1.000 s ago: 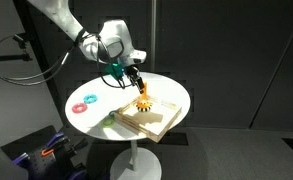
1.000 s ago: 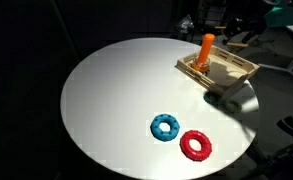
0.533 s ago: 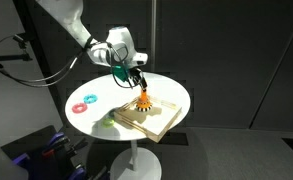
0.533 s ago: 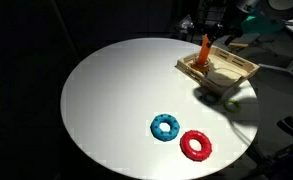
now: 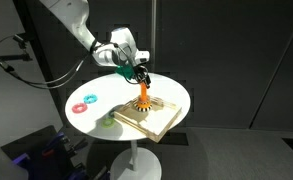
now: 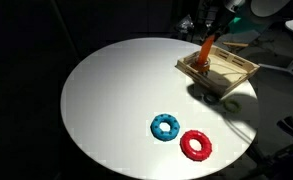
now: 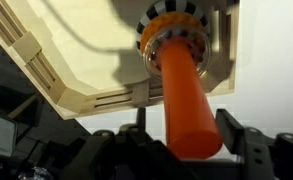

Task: Move the orange block to the table, then place the yellow bracelet on it

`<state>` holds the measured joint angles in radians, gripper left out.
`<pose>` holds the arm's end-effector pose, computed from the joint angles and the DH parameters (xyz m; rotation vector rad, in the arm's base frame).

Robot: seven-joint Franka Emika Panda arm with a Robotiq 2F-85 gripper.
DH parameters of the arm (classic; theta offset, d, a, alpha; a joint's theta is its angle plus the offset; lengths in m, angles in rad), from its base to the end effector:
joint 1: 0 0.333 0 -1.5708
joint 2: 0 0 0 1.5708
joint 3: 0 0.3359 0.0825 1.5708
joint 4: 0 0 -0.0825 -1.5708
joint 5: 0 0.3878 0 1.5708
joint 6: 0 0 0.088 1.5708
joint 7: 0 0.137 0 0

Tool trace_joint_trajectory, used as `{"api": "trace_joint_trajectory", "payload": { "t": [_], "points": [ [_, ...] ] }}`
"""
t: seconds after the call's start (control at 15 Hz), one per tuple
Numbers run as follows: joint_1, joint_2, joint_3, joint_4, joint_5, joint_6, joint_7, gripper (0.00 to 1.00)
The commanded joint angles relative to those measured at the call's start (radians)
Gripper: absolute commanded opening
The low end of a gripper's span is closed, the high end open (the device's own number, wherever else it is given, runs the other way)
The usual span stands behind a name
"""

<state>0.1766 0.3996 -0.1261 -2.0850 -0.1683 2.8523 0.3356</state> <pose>0.6385 0.0425 0.2586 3.0293 -0.1723 0.5887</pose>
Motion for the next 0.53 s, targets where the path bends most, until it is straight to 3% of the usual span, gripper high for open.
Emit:
{"api": "trace_joint_trajectory", "payload": {
  "t": [0.0,0.2,0.47],
  "points": [
    [0.047,0.017,-0.058,0.036,-0.038,-0.008,0.038,0.42],
    [0.071,0.003,-0.091,0.042,-0.047,-0.021,0.059,0.19],
    [0.096,-0.027,-0.121,0.049,-0.063,-0.028,0.084,0.19]
  ]
}}
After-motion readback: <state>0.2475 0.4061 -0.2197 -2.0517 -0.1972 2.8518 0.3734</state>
